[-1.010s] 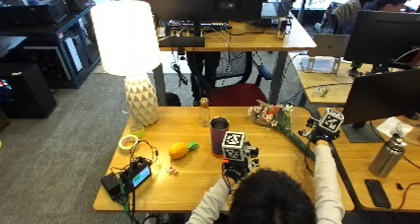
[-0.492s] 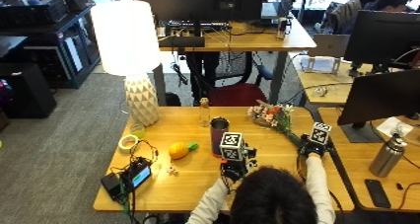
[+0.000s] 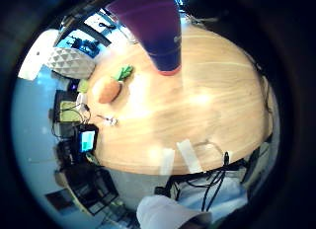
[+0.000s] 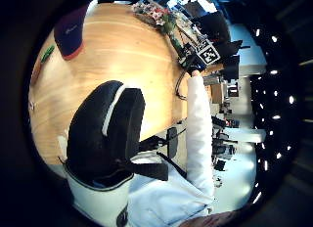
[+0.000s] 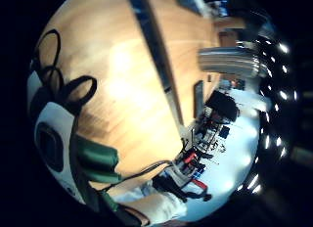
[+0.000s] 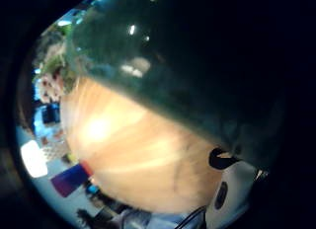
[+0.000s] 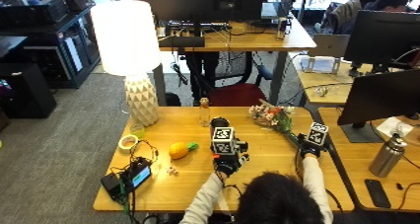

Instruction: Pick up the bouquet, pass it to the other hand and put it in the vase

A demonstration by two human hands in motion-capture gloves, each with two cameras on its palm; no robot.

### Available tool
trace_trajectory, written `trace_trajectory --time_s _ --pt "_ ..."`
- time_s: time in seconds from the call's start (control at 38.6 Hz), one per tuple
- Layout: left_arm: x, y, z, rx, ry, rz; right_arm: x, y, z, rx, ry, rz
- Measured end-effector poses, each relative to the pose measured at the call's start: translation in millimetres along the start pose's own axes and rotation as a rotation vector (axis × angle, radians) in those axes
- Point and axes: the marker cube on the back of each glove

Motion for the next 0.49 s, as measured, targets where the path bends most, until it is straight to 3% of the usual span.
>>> trace_trajectory --time_s 0.05,0.18,0.34,0.39,0.49 --pt "-5.2 -2.7 -3.8 -0.011 -0.001 -0.017 2.8 -1.6 0.1 0.030 -0.044 0.026" --pt "-8.0 -12.6 -12.1 -0.014 -0.033 -0.045 14.9 -8.4 -9.3 0.264 -0.050 0.117" --pt "10.9 -35.3 -21.2 -0.047 0.011 -0.014 26.0 -1.3 -18.0 0.327 -0.195 0.223" --pt "21.2 -47.0 -26.4 -0.060 0.058 0.004 19.4 -0.4 -32.4 0.402 -0.318 0.152" --pt "51.9 -77.2 -51.3 -0.077 0.219 0.058 -7.5 2.6 -89.2 0.650 -0.706 -0.181"
